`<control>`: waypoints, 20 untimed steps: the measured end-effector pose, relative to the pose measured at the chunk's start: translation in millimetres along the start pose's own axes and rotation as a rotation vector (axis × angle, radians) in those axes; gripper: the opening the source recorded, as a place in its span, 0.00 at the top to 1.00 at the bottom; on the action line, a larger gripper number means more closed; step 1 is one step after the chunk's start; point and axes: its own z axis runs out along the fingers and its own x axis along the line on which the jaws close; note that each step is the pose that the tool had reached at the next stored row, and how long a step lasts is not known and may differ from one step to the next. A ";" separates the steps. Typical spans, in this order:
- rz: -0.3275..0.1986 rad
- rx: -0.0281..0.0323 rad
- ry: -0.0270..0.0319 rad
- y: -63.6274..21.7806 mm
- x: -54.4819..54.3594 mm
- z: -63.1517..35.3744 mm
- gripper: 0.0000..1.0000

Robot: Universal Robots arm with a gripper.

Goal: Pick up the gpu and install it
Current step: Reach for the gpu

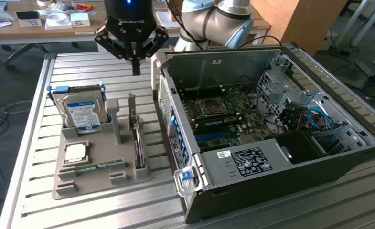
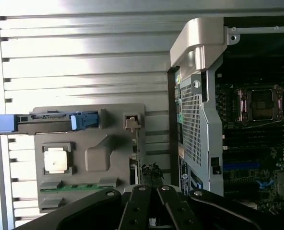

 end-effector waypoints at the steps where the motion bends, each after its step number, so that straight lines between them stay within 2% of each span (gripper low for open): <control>1: 0.000 0.0000 0.0000 -0.1 1.4 -0.1 0.89; 11: 0.000 0.0000 0.0000 -0.9 12.3 -0.3 0.89; 20: 0.000 0.0000 0.0002 -1.9 13.6 -0.2 0.89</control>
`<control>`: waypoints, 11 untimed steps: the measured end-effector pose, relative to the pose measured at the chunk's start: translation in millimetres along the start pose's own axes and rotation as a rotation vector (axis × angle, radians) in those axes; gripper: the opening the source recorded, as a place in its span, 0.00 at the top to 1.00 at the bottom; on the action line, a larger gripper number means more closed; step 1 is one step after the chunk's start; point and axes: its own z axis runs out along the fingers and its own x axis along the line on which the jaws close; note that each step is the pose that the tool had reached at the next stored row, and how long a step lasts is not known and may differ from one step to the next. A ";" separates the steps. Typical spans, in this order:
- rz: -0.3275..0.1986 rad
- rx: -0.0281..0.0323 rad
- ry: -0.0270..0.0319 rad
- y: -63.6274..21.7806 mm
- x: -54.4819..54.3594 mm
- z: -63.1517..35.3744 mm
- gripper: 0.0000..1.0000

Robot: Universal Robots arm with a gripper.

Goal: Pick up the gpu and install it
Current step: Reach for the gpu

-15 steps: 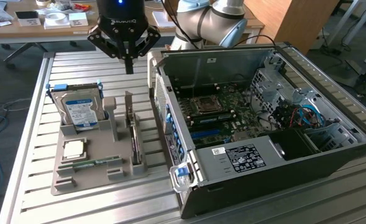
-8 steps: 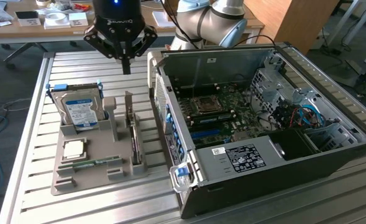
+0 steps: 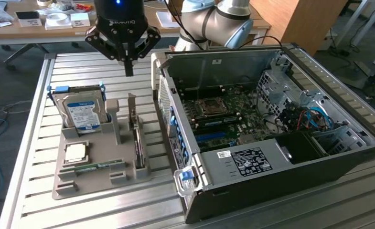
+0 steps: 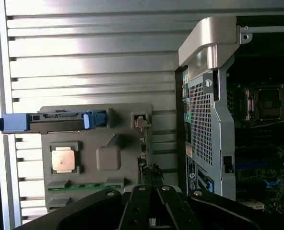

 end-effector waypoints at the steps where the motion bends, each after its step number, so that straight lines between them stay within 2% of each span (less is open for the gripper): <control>1: 0.000 0.0000 -0.0001 -0.8 -0.1 0.1 0.89; 11: 0.000 -0.0001 -0.0002 -13.6 -0.7 1.7 0.89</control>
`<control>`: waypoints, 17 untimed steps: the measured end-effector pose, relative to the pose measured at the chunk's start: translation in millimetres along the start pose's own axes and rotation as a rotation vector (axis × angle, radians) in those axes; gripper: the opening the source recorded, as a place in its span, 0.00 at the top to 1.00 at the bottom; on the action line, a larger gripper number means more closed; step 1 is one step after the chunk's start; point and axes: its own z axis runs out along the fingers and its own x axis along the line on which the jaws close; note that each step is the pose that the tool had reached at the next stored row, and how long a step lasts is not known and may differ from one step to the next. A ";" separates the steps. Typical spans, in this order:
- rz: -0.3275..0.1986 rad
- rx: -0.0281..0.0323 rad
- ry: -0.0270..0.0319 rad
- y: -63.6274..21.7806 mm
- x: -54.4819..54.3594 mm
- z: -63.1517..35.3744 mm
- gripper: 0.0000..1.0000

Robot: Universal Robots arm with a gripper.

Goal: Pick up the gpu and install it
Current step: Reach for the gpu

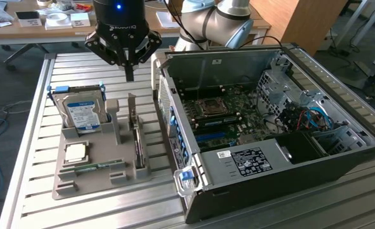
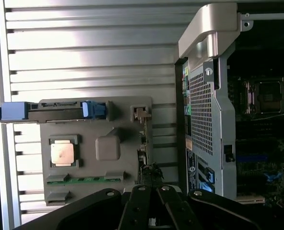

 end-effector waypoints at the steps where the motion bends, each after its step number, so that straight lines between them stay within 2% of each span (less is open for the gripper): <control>1: 0.000 0.0000 0.0000 -0.9 0.0 0.2 0.89; 17: 0.000 0.0001 0.0000 -10.8 2.6 2.7 0.89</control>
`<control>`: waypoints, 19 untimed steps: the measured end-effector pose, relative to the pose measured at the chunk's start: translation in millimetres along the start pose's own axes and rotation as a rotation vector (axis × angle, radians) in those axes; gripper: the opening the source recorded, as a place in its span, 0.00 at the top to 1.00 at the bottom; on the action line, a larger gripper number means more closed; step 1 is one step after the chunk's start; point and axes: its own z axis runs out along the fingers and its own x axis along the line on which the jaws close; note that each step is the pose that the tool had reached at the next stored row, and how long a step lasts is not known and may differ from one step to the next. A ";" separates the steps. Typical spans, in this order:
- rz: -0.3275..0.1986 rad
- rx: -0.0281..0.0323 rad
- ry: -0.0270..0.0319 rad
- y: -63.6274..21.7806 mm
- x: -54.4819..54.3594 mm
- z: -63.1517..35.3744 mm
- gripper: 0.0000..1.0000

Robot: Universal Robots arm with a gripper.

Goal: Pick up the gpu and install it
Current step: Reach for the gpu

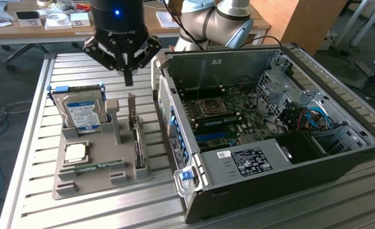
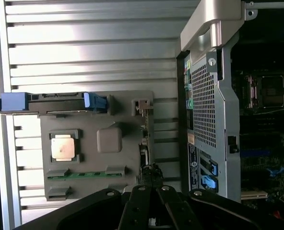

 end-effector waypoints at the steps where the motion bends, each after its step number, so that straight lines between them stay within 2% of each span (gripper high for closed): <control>1: 0.000 -0.0001 0.0000 -0.8 0.2 0.1 0.89; 19: 0.000 0.0001 0.0000 -15.0 1.1 -0.1 0.89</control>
